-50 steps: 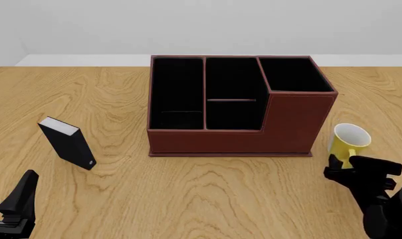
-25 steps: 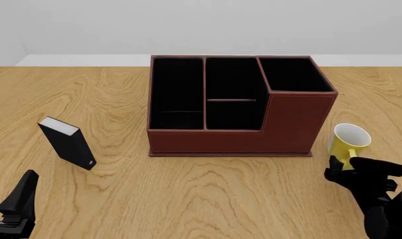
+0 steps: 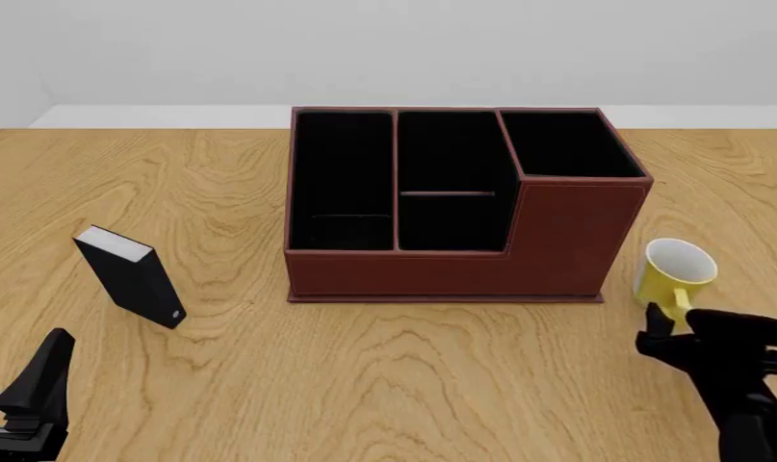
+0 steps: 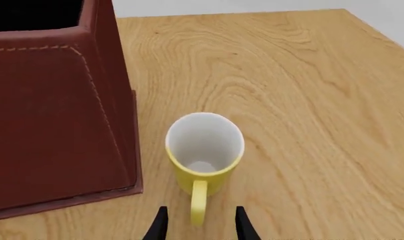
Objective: Pick up the yellow and white mug and place it to the right of the caddy.
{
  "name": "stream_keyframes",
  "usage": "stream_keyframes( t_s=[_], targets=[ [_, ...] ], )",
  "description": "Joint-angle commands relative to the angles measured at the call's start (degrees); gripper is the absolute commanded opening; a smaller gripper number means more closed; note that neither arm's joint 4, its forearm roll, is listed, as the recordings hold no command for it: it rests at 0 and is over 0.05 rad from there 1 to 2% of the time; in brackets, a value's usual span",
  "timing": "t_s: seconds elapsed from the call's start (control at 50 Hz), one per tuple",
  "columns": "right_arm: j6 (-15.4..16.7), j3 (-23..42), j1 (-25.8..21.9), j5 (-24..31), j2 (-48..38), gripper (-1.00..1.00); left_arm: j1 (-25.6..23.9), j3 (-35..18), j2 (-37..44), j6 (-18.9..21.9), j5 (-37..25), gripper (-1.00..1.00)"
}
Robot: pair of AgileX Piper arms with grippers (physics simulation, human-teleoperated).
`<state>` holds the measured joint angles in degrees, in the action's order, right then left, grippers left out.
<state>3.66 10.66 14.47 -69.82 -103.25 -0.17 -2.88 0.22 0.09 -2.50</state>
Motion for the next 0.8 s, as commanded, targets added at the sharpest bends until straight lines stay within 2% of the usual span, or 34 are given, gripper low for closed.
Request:
stream_keyframes(
  t_s=[0.02,0.06,0.1,0.28,0.32,0.34,0.38,0.42,0.5,0.54,0.58,0.62,0.64,0.66,0.8],
  targets=[
    [0.66,-2.63,-0.33,0.02,3.78,1.0,0.0,0.0,0.0,0.0,0.0,1.0],
    [0.1,-2.82,-0.6,0.23,4.18,1.0,0.02,0.0,0.0,-0.01,0.0,1.0],
    [1.02,-2.89,-0.49,0.2,4.39,1.0,-0.01,0.0,0.01,0.0,-0.01,1.0],
    [1.31,-4.83,-0.82,6.86,14.49,1.0,0.01,0.0,0.01,-0.02,-0.01,1.0],
    [1.31,-4.82,-0.82,6.98,14.6,1.0,0.01,0.0,0.01,-0.02,-0.01,1.0],
    [2.25,-5.42,-0.84,9.73,18.99,1.0,-0.01,0.0,0.01,-0.01,-0.01,1.0],
    [1.93,-5.32,-1.53,14.38,24.04,1.0,0.01,0.0,-0.02,0.02,0.02,1.0],
    [2.45,-5.24,-1.16,14.97,25.04,1.0,0.01,0.0,-0.01,-0.01,0.01,1.0],
    [2.37,-4.31,-1.75,22.03,32.13,1.0,-0.01,0.0,0.01,-0.03,-0.01,1.0],
    [2.9,-4.22,-1.42,23.84,34.51,1.0,0.0,0.0,0.0,0.01,0.0,1.0],
    [4.87,-4.51,-1.66,26.29,38.34,1.0,-0.01,0.0,0.0,-0.01,0.0,1.0],
    [3.23,-3.98,-2.21,29.22,40.57,1.0,0.0,0.0,0.0,0.0,0.0,1.0],
    [4.42,-4.05,-1.97,30.09,41.98,1.0,0.01,0.0,0.0,-0.01,-0.01,1.0],
    [4.42,-4.04,-1.97,30.17,42.06,1.0,0.01,0.0,0.0,-0.01,-0.01,1.0],
    [4.07,-2.67,-2.55,39.99,52.43,1.0,0.01,0.0,0.0,0.0,0.0,1.0]
  ],
)
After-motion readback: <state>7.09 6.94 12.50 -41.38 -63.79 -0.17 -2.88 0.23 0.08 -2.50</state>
